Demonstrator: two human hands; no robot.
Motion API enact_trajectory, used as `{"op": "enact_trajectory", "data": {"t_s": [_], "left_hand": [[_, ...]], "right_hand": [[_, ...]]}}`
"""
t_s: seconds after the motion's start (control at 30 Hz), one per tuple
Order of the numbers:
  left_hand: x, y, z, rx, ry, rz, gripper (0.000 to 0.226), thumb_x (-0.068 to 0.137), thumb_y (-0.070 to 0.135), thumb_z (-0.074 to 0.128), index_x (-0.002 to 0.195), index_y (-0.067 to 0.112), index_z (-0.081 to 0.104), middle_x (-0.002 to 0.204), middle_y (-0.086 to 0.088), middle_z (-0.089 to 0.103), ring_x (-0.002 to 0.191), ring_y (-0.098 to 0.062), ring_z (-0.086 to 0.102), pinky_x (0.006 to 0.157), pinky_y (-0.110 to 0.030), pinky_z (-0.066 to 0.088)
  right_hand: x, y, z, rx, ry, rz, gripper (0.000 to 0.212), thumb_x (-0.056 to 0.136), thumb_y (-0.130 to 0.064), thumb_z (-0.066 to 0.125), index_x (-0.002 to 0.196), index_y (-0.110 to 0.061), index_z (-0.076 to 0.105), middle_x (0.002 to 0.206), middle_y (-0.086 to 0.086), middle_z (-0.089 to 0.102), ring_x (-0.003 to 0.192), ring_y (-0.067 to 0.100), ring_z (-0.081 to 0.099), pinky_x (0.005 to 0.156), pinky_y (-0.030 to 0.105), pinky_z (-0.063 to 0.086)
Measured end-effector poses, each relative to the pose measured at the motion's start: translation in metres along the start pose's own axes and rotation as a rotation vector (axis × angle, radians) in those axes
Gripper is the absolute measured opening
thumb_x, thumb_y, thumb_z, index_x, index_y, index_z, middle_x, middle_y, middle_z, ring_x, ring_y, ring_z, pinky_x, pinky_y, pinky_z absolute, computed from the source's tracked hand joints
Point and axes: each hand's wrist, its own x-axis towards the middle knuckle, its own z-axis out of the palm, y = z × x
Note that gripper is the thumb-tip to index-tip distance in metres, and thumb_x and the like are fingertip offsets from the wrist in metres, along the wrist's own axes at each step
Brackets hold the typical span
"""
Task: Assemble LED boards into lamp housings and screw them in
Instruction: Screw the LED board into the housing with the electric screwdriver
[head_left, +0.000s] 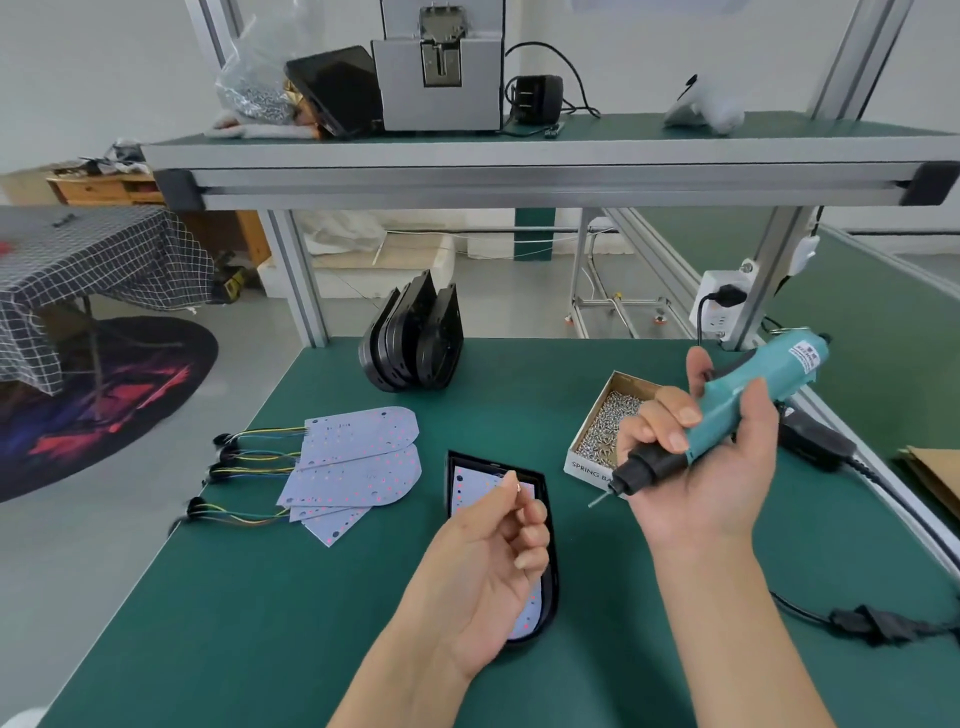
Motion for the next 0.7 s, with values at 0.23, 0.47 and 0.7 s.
{"op": "enact_trajectory", "data": {"t_s": [0.23, 0.47, 0.7], "left_hand": [[-0.008, -0.010, -0.009, 0.154, 0.026, 0.205, 0.015, 0.083, 0.012, 0.071, 0.091, 0.000, 0.072, 0.090, -0.015, 0.073, 0.071, -0.016, 0.068, 0.063, -0.020, 0.058], [-0.004, -0.015, -0.012, 0.265, 0.053, 0.319, 0.015, 0.077, 0.010, 0.075, 0.088, 0.002, 0.080, 0.086, -0.015, 0.072, 0.070, -0.017, 0.068, 0.068, -0.021, 0.057], [-0.003, -0.014, -0.011, 0.241, -0.001, 0.288, 0.012, 0.074, 0.008, 0.077, 0.085, 0.007, 0.081, 0.081, -0.010, 0.067, 0.066, -0.014, 0.063, 0.067, -0.019, 0.056]], "right_hand": [[-0.001, 0.016, 0.006, -0.028, -0.030, 0.000, 0.036, 0.099, -0.051, 0.046, 0.110, -0.021, 0.064, 0.060, -0.008, 0.044, 0.045, 0.007, 0.036, 0.053, 0.024, 0.037], [0.001, 0.023, 0.003, -0.069, -0.004, -0.033, 0.038, 0.100, -0.051, 0.045, 0.114, -0.020, 0.062, 0.062, -0.007, 0.045, 0.047, 0.009, 0.037, 0.054, 0.026, 0.038], [-0.002, 0.030, 0.002, -0.104, -0.017, -0.036, 0.035, 0.098, -0.049, 0.048, 0.111, -0.021, 0.064, 0.061, -0.006, 0.045, 0.047, 0.010, 0.037, 0.054, 0.026, 0.034]]}}
